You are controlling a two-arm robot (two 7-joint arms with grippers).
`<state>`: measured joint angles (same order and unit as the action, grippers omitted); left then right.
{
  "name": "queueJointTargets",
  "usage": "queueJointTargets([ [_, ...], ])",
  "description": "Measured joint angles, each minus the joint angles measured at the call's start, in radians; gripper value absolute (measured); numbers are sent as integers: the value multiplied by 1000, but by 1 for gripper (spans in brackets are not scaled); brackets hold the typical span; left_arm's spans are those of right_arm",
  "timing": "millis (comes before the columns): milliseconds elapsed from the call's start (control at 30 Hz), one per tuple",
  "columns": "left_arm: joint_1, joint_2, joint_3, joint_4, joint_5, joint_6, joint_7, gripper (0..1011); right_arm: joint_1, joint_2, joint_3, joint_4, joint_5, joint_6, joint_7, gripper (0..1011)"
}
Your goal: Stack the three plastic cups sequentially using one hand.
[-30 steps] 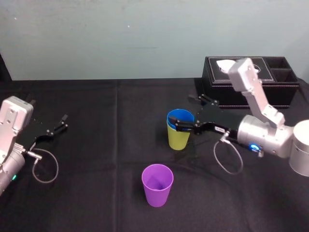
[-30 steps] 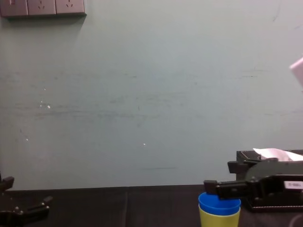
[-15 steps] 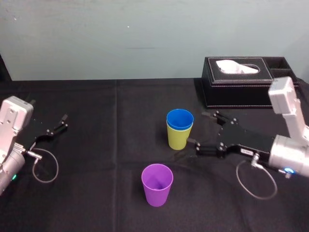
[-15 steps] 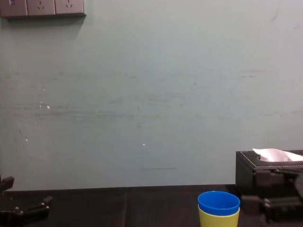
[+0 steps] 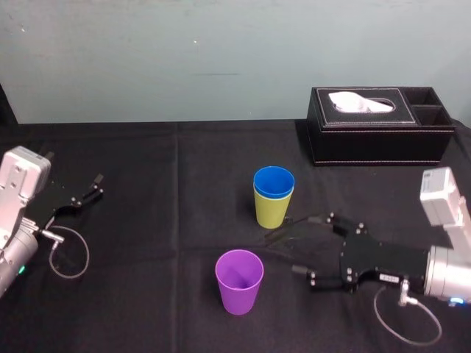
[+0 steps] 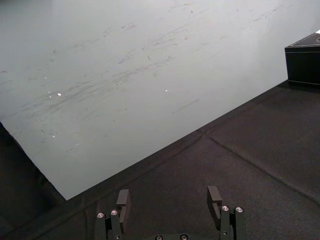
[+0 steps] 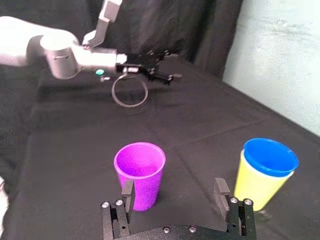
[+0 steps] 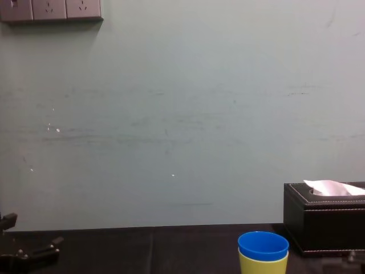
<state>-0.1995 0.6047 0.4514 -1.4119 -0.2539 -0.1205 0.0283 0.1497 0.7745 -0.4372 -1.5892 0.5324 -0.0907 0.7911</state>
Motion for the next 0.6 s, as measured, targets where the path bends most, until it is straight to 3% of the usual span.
queueJointTargets([
  [200,0,0,0,0,0,0,0,1011,-1,-1,-31,16,-19,-10,17,1003],
  [600,0,0,0,0,0,0,0,1011,42,-40,-101,69,-53,-1,43,1003],
])
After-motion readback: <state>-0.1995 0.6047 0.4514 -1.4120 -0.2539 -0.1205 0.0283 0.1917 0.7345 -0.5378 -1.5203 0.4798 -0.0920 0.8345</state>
